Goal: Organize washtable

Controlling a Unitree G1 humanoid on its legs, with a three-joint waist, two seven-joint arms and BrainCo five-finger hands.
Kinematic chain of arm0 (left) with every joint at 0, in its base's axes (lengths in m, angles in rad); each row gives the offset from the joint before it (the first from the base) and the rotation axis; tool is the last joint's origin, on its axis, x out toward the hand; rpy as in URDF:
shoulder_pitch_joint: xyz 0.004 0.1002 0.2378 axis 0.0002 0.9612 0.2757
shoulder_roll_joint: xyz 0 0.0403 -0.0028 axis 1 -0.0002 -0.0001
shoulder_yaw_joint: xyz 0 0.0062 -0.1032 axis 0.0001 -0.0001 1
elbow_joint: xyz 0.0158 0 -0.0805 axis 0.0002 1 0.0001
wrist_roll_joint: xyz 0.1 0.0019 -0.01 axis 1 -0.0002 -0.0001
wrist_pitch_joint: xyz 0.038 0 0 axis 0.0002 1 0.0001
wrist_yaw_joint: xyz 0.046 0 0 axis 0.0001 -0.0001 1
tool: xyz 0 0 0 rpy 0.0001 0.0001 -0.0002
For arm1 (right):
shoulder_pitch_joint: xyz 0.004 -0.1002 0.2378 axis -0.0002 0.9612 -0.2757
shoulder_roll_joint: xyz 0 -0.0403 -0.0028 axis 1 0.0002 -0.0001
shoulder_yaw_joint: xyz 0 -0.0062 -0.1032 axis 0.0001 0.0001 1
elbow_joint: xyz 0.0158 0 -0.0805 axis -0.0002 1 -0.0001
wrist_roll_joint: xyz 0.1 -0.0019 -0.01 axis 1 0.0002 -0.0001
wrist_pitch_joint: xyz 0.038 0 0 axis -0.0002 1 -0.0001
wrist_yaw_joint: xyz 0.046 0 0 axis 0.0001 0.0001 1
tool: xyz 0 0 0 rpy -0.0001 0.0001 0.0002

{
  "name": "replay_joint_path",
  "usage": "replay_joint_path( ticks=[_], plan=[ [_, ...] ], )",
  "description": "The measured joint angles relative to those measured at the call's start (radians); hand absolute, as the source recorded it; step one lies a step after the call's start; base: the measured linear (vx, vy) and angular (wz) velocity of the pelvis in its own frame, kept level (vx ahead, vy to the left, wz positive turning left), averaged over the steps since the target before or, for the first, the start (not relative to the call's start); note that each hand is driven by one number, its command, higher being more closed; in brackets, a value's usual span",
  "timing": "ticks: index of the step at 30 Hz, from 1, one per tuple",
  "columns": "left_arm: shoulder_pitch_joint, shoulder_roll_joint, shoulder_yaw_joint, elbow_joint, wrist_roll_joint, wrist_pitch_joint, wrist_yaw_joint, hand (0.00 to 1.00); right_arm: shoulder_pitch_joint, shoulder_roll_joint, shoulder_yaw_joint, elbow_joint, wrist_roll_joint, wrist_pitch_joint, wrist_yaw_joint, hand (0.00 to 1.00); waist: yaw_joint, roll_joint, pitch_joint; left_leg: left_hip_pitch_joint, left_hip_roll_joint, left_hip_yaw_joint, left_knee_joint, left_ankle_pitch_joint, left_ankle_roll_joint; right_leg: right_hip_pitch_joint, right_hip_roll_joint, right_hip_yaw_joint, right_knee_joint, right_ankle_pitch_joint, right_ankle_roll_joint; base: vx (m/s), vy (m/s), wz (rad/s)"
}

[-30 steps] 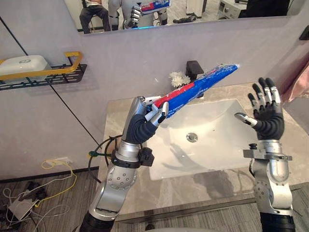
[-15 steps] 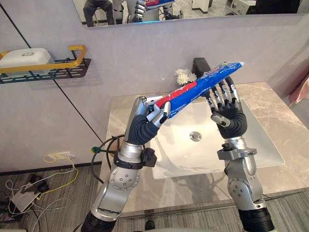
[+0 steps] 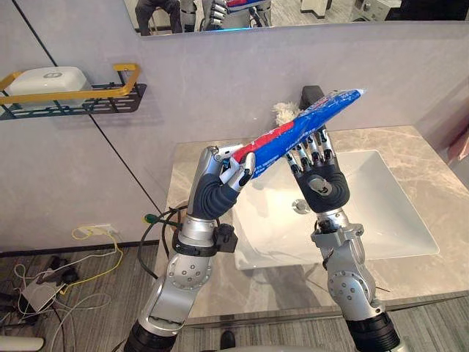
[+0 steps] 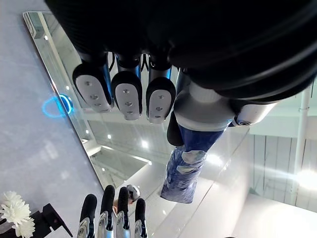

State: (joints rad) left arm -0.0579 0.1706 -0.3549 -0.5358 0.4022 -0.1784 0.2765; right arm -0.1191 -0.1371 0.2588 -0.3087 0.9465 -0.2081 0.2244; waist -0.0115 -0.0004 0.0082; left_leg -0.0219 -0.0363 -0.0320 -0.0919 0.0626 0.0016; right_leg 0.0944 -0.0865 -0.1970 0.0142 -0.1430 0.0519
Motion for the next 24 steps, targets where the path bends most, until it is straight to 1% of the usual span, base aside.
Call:
replay_joint_path(
  ticks=[4, 7, 11, 13, 15, 20, 24],
  plan=[
    [0.002, 0.000, -0.006, 0.000, -0.003, 0.000, 0.011, 1.00, -0.009, 0.012, 0.030, -0.015, 0.038, -0.001, 0.001, 0.00, 0.002, -0.001, -0.001, 0.000, -0.002, -0.019, 0.000, 0.003, -0.001, 0.006, 0.000, -0.020, -0.002, 0.000, 0.000, -0.01, -0.014, 0.13],
    [0.004, 0.000, -0.009, 0.000, -0.003, 0.000, 0.012, 1.00, -0.016, 0.014, 0.047, -0.026, 0.049, 0.000, 0.019, 0.00, 0.008, -0.002, -0.001, 0.000, -0.002, -0.020, 0.000, 0.005, -0.002, 0.005, 0.001, -0.021, -0.003, 0.000, 0.000, -0.03, -0.013, 0.03],
    [0.018, -0.001, -0.019, 0.000, -0.007, 0.000, 0.012, 1.00, -0.043, 0.018, 0.074, -0.026, 0.075, 0.000, 0.021, 0.00, 0.009, -0.003, -0.002, 0.000, -0.002, -0.021, -0.001, 0.008, -0.003, 0.005, 0.001, -0.021, -0.005, 0.000, 0.000, -0.04, -0.013, 0.00],
    [0.022, -0.001, -0.036, 0.001, -0.017, 0.000, 0.012, 1.00, -0.048, 0.027, 0.076, -0.026, 0.082, 0.000, 0.021, 0.00, 0.016, -0.004, -0.003, 0.000, -0.002, -0.022, -0.001, 0.010, -0.005, 0.005, 0.001, -0.022, -0.005, 0.000, 0.000, -0.04, -0.013, 0.02],
    [0.023, -0.001, -0.038, 0.001, -0.020, 0.000, 0.012, 1.00, -0.049, 0.033, 0.078, -0.026, 0.085, 0.000, 0.021, 0.00, 0.026, -0.009, -0.006, 0.000, -0.001, -0.023, -0.001, 0.012, -0.007, 0.005, 0.002, -0.023, -0.006, 0.000, 0.000, -0.04, -0.015, 0.01],
    [0.040, -0.002, -0.045, 0.001, -0.039, 0.000, 0.012, 1.00, -0.053, 0.034, 0.093, -0.025, 0.086, -0.001, 0.021, 0.00, 0.026, -0.025, -0.018, -0.002, -0.001, -0.029, -0.001, 0.017, -0.008, 0.006, 0.003, -0.027, -0.006, 0.000, 0.000, -0.03, -0.011, 0.02],
    [0.040, -0.002, -0.047, 0.011, -0.041, -0.003, 0.011, 1.00, -0.081, 0.040, 0.101, -0.017, 0.086, -0.001, 0.018, 0.00, 0.025, -0.029, -0.020, -0.003, -0.001, -0.035, -0.002, 0.023, -0.009, 0.006, 0.004, -0.034, -0.005, 0.000, 0.000, -0.05, -0.011, 0.05]
  ],
)
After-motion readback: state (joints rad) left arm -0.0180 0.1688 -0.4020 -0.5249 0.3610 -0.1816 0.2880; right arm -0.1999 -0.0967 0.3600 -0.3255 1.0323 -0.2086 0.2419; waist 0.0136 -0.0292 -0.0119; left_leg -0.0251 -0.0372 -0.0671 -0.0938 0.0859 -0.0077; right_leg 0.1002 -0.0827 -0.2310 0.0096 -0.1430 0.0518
